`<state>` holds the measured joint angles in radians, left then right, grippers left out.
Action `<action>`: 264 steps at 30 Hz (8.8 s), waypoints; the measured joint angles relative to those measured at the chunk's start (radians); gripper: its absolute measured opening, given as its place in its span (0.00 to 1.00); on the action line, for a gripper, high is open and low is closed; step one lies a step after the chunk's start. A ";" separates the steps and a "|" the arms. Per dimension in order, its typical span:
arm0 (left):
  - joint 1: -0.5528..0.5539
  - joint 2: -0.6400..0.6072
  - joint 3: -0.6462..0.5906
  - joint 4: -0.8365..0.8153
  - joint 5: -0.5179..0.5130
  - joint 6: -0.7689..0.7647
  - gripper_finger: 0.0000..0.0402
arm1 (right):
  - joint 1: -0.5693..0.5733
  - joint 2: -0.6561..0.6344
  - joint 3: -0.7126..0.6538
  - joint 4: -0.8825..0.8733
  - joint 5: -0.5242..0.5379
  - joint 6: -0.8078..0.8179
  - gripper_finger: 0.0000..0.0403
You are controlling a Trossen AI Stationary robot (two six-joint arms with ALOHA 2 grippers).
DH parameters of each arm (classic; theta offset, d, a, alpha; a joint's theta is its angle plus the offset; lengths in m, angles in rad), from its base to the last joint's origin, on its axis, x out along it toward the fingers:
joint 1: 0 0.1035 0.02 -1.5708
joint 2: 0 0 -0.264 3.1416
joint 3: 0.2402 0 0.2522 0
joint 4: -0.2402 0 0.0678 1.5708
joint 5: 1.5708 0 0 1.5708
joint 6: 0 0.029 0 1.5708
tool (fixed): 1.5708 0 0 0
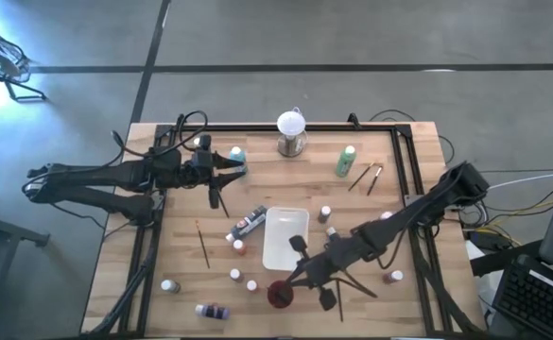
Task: Pick & Place Paint Supplies
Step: Put the gold paint brush into the red cup, then put the silver paint brush into the red cup
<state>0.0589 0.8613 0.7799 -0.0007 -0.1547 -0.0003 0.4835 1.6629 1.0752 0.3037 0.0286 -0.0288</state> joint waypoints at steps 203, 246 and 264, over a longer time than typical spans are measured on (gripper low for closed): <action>-0.002 0.000 -0.326 0.156 -0.407 -0.085 0.31 | -1.520 -0.120 -0.346 -1.040 0.081 0.627 0.12; -0.002 0.001 -0.327 0.157 -0.407 -0.085 0.31 | -1.321 -1.132 -0.351 -0.909 -0.138 0.190 0.02; -0.002 0.001 -0.327 0.157 -0.407 -0.077 0.31 | -0.916 -1.103 -0.351 -0.380 -0.457 0.070 0.02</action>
<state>0.0574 0.8619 0.4530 0.1559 -0.5621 -0.0772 -0.4325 0.5600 0.7238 -0.0768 -0.4280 0.0413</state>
